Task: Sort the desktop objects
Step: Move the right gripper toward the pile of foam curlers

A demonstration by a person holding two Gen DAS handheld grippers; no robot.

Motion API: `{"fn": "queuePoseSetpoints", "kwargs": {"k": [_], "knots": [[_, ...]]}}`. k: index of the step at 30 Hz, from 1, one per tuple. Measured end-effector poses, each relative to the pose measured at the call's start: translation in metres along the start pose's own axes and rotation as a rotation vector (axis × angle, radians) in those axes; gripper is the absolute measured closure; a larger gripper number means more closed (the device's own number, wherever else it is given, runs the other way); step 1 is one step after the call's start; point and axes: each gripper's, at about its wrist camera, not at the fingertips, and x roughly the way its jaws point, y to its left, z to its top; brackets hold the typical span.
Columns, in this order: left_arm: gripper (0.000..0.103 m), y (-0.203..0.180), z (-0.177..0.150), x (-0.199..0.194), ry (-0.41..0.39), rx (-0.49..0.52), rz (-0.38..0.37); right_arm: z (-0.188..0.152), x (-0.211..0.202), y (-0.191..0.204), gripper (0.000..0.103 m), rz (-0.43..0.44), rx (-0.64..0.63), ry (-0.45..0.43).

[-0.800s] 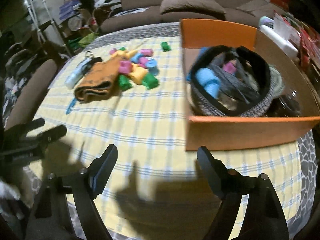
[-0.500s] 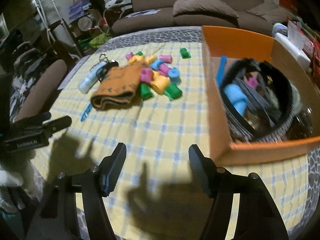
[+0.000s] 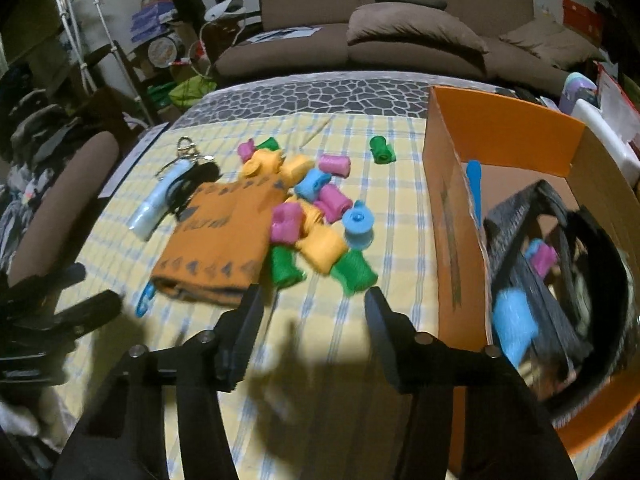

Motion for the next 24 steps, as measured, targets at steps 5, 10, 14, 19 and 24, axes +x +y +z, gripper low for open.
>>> {"fn": "queuePoseSetpoints", "kwargs": {"k": [5,10,14,19,24], "knots": [[0.000,0.000,0.016,0.008,-0.004,-0.009,-0.022,0.014,0.024,0.001,0.053,-0.023,-0.035,0.014],[0.000,0.000,0.022,0.013,0.002,-0.011,-0.048,0.022,0.045,0.000,0.053,-0.041,-0.062,0.031],[0.000,0.000,0.025,0.012,0.003,-0.005,-0.061,0.026,0.059,-0.001,0.053,-0.038,-0.072,0.045],[0.000,0.002,0.026,0.009,0.000,-0.015,-0.087,0.026,0.075,0.000,0.049,-0.059,-0.108,0.060],[0.000,0.003,0.027,0.011,0.007,-0.030,-0.100,0.024,0.085,0.000,0.050,-0.056,-0.099,0.066]]}}
